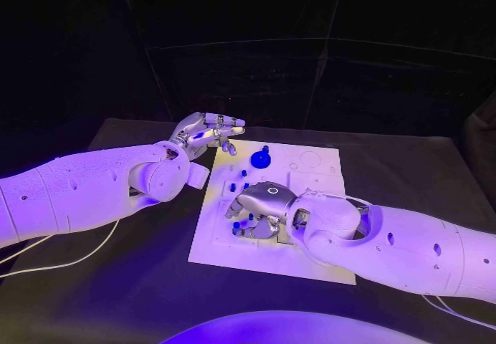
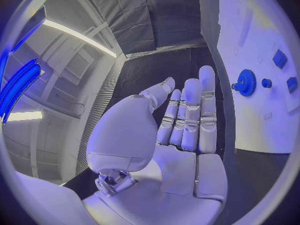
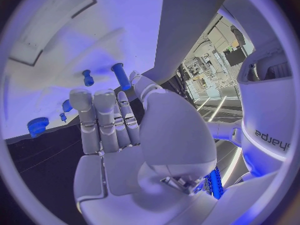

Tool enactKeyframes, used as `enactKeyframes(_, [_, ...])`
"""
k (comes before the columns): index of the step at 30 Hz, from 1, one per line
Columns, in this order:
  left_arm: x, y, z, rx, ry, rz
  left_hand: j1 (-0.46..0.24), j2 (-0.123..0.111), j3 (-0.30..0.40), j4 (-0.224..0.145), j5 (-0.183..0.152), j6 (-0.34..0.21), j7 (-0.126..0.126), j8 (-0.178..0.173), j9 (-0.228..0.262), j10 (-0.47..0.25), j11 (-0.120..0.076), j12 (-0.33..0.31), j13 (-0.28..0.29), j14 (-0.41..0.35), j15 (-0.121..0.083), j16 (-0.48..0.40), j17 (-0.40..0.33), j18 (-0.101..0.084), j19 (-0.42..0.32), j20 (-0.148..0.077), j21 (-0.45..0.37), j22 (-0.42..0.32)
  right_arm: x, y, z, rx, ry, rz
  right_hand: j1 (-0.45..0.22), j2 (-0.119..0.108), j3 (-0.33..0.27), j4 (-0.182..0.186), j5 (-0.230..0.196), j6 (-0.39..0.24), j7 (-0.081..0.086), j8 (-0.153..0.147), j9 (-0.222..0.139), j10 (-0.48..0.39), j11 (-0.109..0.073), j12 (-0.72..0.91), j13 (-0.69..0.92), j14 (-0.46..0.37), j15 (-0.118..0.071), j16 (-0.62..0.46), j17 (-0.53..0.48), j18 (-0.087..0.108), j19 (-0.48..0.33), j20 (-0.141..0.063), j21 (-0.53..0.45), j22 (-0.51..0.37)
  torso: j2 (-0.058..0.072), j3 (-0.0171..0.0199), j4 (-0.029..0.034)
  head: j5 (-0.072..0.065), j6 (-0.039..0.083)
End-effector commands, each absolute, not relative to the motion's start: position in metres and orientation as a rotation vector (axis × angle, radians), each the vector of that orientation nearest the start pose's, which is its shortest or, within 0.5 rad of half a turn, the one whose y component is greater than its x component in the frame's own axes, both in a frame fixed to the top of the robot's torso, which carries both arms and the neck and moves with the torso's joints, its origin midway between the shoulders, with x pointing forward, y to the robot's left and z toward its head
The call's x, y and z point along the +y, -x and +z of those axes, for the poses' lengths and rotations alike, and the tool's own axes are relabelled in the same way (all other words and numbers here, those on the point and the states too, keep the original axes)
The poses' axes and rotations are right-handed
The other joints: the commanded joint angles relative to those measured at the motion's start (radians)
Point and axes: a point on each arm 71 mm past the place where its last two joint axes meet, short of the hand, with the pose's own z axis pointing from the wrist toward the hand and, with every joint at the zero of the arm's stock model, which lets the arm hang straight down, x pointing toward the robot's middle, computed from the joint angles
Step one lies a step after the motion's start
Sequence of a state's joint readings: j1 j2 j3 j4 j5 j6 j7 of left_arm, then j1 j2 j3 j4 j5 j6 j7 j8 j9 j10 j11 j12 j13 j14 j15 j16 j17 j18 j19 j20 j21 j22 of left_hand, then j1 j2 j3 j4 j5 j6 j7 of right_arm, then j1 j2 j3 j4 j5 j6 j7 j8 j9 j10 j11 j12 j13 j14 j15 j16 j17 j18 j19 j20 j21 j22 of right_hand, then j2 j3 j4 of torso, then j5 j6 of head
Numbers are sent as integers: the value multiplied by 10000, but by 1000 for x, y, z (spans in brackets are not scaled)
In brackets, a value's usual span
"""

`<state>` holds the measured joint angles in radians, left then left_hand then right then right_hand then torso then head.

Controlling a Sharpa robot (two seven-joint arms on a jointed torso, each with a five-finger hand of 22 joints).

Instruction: Assemble the parts on the task board

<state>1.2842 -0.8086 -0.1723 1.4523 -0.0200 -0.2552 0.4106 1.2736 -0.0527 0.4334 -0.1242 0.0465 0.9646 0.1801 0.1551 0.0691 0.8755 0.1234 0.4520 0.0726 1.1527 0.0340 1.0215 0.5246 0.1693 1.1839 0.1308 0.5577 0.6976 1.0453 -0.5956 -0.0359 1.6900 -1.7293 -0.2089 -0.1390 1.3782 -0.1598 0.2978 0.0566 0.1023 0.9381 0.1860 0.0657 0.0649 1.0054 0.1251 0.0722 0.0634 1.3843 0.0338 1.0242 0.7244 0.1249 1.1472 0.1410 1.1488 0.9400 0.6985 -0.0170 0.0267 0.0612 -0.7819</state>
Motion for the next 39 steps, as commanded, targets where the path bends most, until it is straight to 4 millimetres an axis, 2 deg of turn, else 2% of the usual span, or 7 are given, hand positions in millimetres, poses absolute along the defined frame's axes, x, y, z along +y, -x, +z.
enactKeyframes(1, [211, -500, -186, 15021, 10200, -15324, -35, -24, -31, -20, 46, -53, 46, 54, -13, -17, -4, 31, -9, -36, 0, -2, -10, 128, -38, -12, -69, -11, -36, -385, -215, 16012, 5200, 10051, -78, 78, -212, 7, 103, -82, 9, -24, 12, -40, 9, 126, 25, -45, 25, -22, -38, 162, -52, 11, -41, -21, 1, 12, -7, -28, 20])
enactKeyframes(10, [212, -499, -186, 15029, 10220, -15300, -41, -19, -34, -17, 46, -51, 43, 69, -10, -21, -4, 52, -11, -46, 1, 4, -26, 128, -40, -10, -81, -23, -83, -383, -206, 16016, 3486, 10072, -186, 212, -1212, 193, 124, -108, -40, 11, 37, 105, -64, 544, 56, 75, -31, 44, -82, 139, 131, -30, -37, 26, -39, -6, -24, -324, 123])
enactKeyframes(12, [213, -499, -186, 15030, 10229, -15289, -41, -19, -34, -17, 46, -51, 43, 69, -10, -21, -4, 52, -11, -46, 1, 4, -26, 128, -40, -10, -81, -23, -113, -386, -205, 16556, 2126, 9650, -310, 415, -1367, 375, 221, 313, -129, 203, 114, 1559, -289, 1358, 355, 582, -185, 964, 1170, -115, 1043, -119, 859, 1259, -41, -19, -38, -586, 197])
enactKeyframes(14, [214, -499, -186, 15026, 10237, -15276, -41, -19, -34, -17, 46, -51, 43, 69, -10, -21, -4, 52, -11, -46, 1, 4, -26, 128, -40, -10, -81, -23, -138, -390, -206, 17008, 1064, 9069, -804, 277, -1746, 718, 884, 771, -484, 472, 204, 3267, -729, 2382, 904, 986, -513, 1879, 2425, -352, 1853, -382, 1702, 2405, -58, -22, -70, -757, 225])
enactKeyframes(20, [215, -498, -186, 15035, 10252, -15269, -41, -19, -34, -17, 46, -51, 43, 69, -10, -21, -4, 52, -11, -46, 1, 4, -26, 128, -40, -10, -81, -23, -196, -391, -209, 18036, -932, 7109, -1688, 268, -3023, 1752, 1647, 1053, -865, 1122, 359, 3972, -1085, 5430, 4035, 1263, -871, 3138, 4181, -683, 2756, -857, 2780, 3913, -81, -23, -195, -1179, 288])
enactKeyframes(28, [215, -497, -187, 15080, 10261, -15278, -43, -18, -36, -17, 45, -47, 41, 79, -8, -27, -5, 62, -12, -51, 1, 7, -34, 129, -40, -9, -87, -29, -231, -385, -212, 18792, -1428, 5024, -1704, 658, -4313, 2317, 1630, 824, -937, 2120, 744, 3720, -1135, 9484, 8937, 1339, -906, 3843, 5286, -791, 2980, -839, 3141, 4465, -96, -1, -300, -1351, 339])
enactKeyframes(39, [217, -496, -188, 15115, 10278, -15259, -46, -9, -37, -13, 46, -24, 34, 99, -3, -31, -7, 72, -14, -56, 2, 11, -43, 129, -41, -7, -94, -36, -229, -384, -222, 19206, -627, 3905, -2032, 593, -4698, 2362, 1421, 759, -992, 2530, 1117, 3787, -1170, 10270, 10034, 1357, -919, 4010, 5605, -799, 2986, -857, 3173, 4525, -89, -26, -263, -1370, 303])
